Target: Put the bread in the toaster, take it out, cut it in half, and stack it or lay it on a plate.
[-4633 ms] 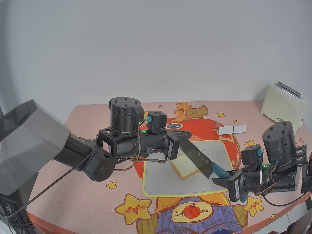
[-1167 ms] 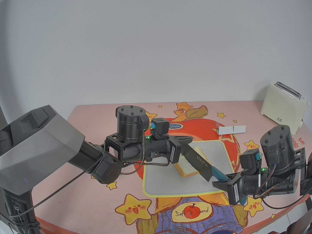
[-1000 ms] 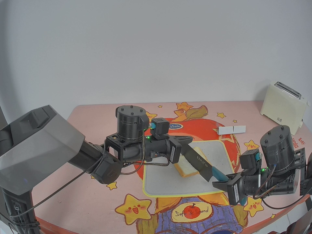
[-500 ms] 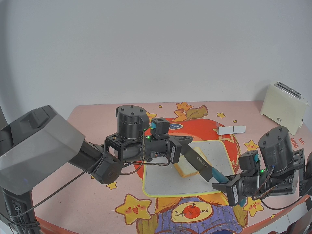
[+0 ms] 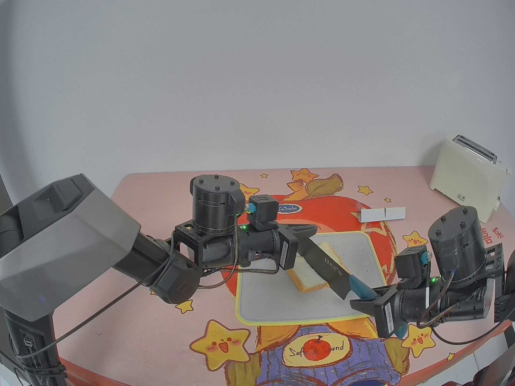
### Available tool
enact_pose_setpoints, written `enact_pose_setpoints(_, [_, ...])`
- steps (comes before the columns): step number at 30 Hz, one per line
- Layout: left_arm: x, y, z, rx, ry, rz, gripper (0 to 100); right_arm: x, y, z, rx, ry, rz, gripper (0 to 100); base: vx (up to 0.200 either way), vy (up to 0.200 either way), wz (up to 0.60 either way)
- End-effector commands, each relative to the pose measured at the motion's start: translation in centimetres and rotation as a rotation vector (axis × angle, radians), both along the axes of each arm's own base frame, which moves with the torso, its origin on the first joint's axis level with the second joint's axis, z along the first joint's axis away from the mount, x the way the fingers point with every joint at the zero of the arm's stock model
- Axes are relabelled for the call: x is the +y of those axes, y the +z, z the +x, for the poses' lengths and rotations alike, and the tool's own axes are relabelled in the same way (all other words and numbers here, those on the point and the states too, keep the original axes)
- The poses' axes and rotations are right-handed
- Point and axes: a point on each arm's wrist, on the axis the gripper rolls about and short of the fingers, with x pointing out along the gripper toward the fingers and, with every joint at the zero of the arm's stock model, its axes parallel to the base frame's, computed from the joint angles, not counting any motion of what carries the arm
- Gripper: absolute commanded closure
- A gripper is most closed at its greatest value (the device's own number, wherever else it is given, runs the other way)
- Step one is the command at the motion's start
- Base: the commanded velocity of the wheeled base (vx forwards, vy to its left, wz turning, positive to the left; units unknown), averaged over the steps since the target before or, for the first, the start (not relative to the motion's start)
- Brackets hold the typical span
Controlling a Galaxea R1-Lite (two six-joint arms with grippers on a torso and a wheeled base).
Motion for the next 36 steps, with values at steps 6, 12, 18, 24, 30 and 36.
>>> enact_pose_setpoints(6, [0.0, -0.3, 0.0, 0.008, 0.0, 0.005, 100, 0.0, 0.4, 0.0, -0.018, -0.001, 0.019, 100, 0.0, 0.0, 0.0])
enact_pose_setpoints(12, [0.0, -0.2, 0.1, 0.005, 0.0, 0.003, 100, 0.0, 0.3, 0.0, -0.031, -0.001, 0.03, 100, 0.0, 0.0, 0.0])
enact_pose_setpoints(18, [0.0, 0.1, 0.0, 0.0, -0.001, 0.0, 100, -0.1, -0.2, -0.1, -0.015, 0.001, 0.01, 100, 0.0, 0.0, 0.0])
enact_pose_setpoints(24, [0.0, 0.2, 0.0, -0.003, -0.001, -0.003, 100, 0.0, -0.3, 0.0, -0.009, 0.003, 0.006, 100, 0.0, 0.0, 0.0])
enact_pose_setpoints(30, [-0.2, 0.6, 0.1, -0.033, 0.0, -0.041, 100, 0.0, -0.4, 0.0, -0.007, 0.003, 0.003, 100, 0.0, 0.0, 0.0])
enact_pose_setpoints(36, [-0.2, 0.9, 0.0, -0.032, 0.002, -0.051, 100, -0.1, -0.5, -0.1, -0.004, 0.004, -0.001, 100, 0.0, 0.0, 0.0])
